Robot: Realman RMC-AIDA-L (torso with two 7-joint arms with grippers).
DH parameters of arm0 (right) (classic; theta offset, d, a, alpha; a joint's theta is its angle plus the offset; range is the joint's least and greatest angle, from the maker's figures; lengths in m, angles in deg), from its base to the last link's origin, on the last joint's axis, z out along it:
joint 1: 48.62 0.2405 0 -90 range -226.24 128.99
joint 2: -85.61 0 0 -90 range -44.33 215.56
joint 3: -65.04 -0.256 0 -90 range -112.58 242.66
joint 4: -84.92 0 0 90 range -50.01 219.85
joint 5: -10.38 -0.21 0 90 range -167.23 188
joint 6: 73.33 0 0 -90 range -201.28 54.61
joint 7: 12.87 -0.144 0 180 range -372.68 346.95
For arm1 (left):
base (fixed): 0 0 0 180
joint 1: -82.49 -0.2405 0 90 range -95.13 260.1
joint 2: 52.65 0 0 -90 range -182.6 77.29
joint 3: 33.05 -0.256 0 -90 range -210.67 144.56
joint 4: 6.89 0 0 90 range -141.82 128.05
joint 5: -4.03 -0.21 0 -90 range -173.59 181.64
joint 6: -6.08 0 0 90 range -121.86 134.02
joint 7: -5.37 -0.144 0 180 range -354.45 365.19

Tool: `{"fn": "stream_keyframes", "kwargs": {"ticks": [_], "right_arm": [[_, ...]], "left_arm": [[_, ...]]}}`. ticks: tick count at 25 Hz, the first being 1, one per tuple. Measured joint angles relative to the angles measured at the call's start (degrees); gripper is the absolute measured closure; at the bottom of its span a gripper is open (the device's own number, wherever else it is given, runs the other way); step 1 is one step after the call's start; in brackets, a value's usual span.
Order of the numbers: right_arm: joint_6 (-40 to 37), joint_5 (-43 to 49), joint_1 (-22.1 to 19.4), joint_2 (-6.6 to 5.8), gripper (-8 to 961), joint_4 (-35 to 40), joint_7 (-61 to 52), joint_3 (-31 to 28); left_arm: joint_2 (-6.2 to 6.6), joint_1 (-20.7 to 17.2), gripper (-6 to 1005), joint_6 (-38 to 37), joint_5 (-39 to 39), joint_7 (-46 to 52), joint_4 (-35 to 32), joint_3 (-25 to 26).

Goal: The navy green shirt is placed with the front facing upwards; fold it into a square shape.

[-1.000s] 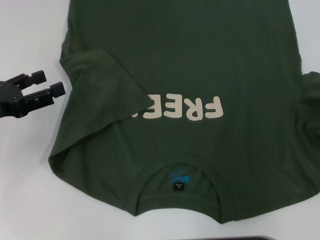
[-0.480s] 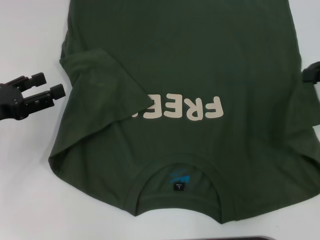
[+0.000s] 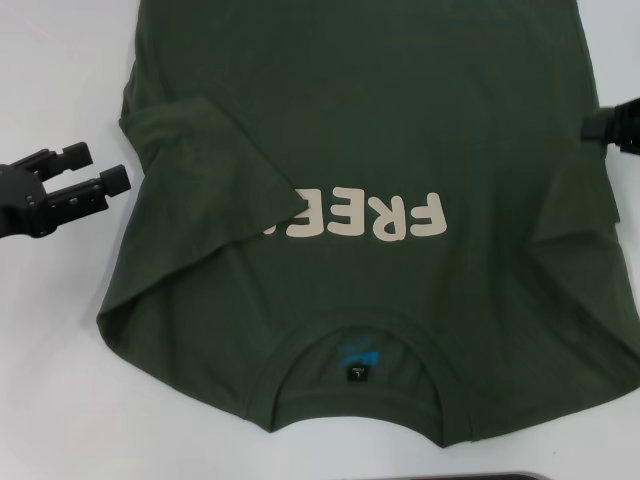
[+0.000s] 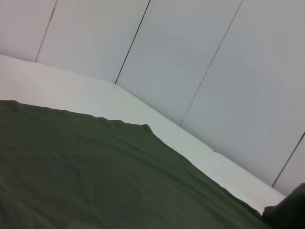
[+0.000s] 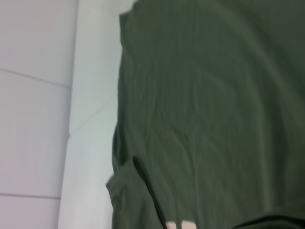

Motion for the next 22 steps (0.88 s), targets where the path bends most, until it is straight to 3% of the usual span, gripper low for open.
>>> {"fn": "stream_keyframes", "kwargs": {"ticks": [9, 17, 22], "right_arm": [[4.6, -1.2, 1.4, 0.16, 906, -4.7, 0.7, 0.6], [7.0, -1.2, 2.1, 0.42, 896, -6.7, 0.7, 5.0], [8.4, -2.1, 1.9, 0.33, 667, -6.4, 0.6, 4.5]], "left_arm": [[-0.06, -0.1, 157, -0.1, 0.0, 0.0, 0.0, 0.1], [-0.06, -0.2, 157, -0.2, 0.1, 0.0, -0.1, 1.3], [-0.06, -0.2, 157, -0.2, 0.1, 0.0, 0.0, 1.6]]}}
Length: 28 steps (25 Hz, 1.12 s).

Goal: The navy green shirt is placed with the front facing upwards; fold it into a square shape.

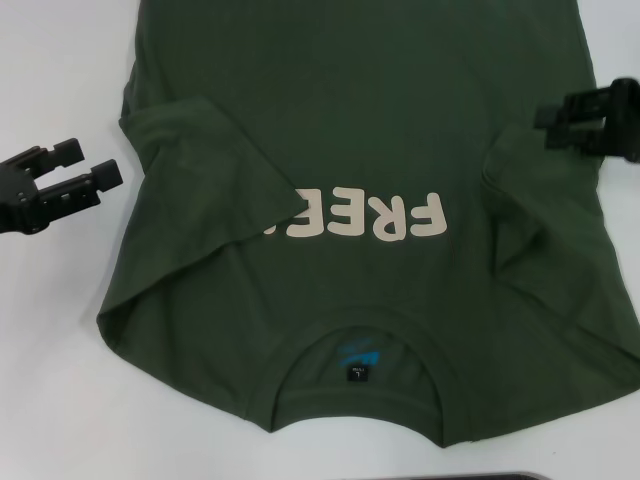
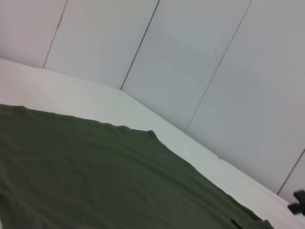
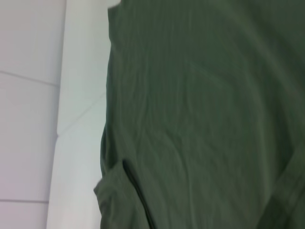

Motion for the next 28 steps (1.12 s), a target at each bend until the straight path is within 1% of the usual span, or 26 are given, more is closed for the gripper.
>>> {"fn": "stream_keyframes", "kwargs": {"ticks": [3, 6, 8, 10, 16, 22, 25, 28], "right_arm": [[-0.4, -2.7, -0.4, -1.21, 611, 0.3, 0.9, -0.3], [-3.0, -4.1, -0.7, -2.94, 555, 0.3, 1.6, 0.3], [-4.7, -2.8, -0.7, -3.48, 555, 0.3, 1.3, 2.2], [-5.1, -0.9, -0.7, -3.53, 555, 0.1, 0.5, 4.0], [-4.7, 2.2, -0.8, -2.17, 555, 0.4, -1.8, 5.9], [-3.3, 5.1, 0.0, -0.07, 555, 0.1, -2.0, 7.1], [-2.8, 5.8, 0.4, 0.50, 555, 0.0, -2.1, 7.7], [-2.2, 5.9, 0.6, 0.81, 554, -0.1, -2.2, 8.4]], "left_arm": [[0.00, 0.0, 158, 0.0, 0.0, 0.2, 0.0, 0.0], [0.00, 0.2, 158, 0.0, 0.0, 0.5, -0.1, 0.1], [0.00, 0.2, 158, -0.1, 0.1, 0.9, -0.2, 0.1], [0.00, 0.2, 158, -0.1, 0.5, 1.0, -0.2, 0.2], [0.04, 0.3, 158, -0.1, 0.7, 1.0, -0.2, 0.2], [0.08, 0.1, 158, 0.1, 0.7, 0.7, 0.0, 0.1], [0.10, 0.0, 158, 0.0, 0.7, 0.7, 0.0, 0.1], [0.09, 0.0, 158, 0.0, 0.7, 0.6, 0.0, 0.1]]}}
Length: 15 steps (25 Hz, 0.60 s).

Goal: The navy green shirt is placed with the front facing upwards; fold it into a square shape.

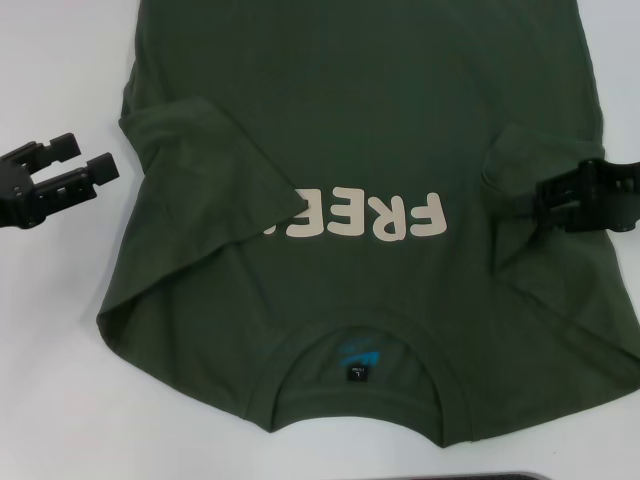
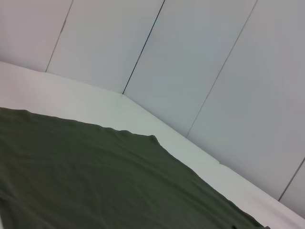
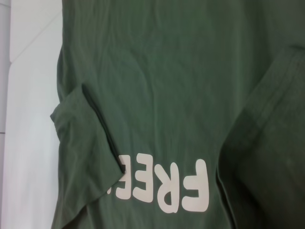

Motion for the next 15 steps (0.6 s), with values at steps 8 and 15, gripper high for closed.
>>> {"fn": "stream_keyframes", "kwargs": {"ticks": [8, 15], "right_arm": [[9.1, -2.8, 2.2, 2.86, 554, -2.5, 4.1, 0.2], [1.0, -6.4, 2.4, 3.52, 554, -2.0, 8.9, -0.8]], "left_arm": [[-0.23, -0.5, 158, 0.0, 0.0, -0.1, 0.0, 0.0], [-0.21, -0.7, 158, -0.1, 0.1, 0.1, 0.0, 0.0]]}}
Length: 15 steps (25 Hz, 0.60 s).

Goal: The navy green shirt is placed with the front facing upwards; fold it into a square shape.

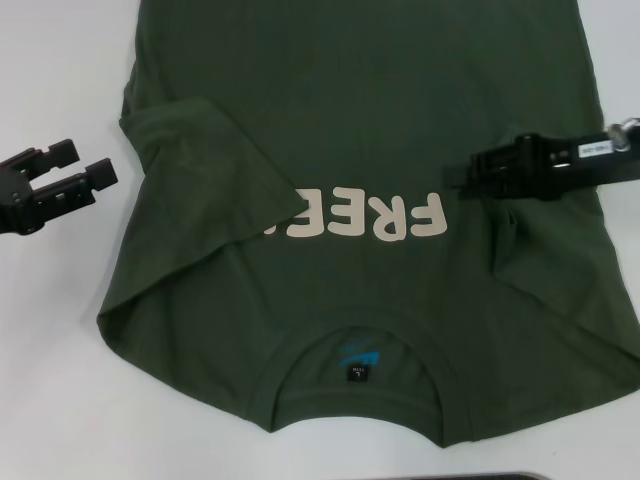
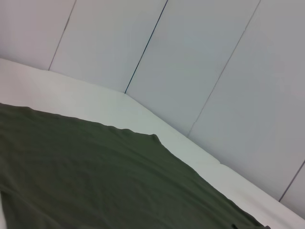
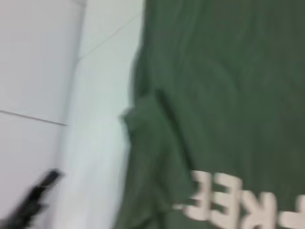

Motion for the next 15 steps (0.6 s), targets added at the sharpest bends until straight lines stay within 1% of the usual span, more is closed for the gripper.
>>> {"fn": "stream_keyframes", "kwargs": {"ticks": [3, 6, 8, 10, 12, 15], "right_arm": [[-5.2, -4.4, -2.8, -0.49, 554, 1.3, 2.5, -1.5], [-10.4, -9.8, -7.1, -1.60, 554, 3.5, 3.9, -2.6], [-12.6, -10.8, -9.1, -2.13, 554, 5.2, 3.1, -2.6], [-12.9, -9.6, -10.6, -2.46, 555, 6.8, 1.0, -2.0], [-12.1, -7.1, -11.2, -2.59, 555, 7.6, -1.2, -1.6], [-10.4, -4.1, -10.8, -2.21, 555, 7.8, -2.5, -1.5]], "left_arm": [[-0.02, -0.2, 158, 0.0, 0.3, 0.0, 0.0, 0.0], [-0.09, -0.2, 158, -0.2, 0.3, 0.1, -0.1, 0.0], [-0.08, 0.0, 158, -0.6, 0.3, 0.2, -0.2, 0.0], [-0.08, 0.1, 158, -0.7, 0.3, 0.3, -0.2, 0.0], [-0.07, 0.3, 158, -0.7, 0.3, 0.4, -0.3, 0.0], [-0.06, 0.4, 158, -0.8, 0.4, 0.4, -0.2, 0.0]]}}
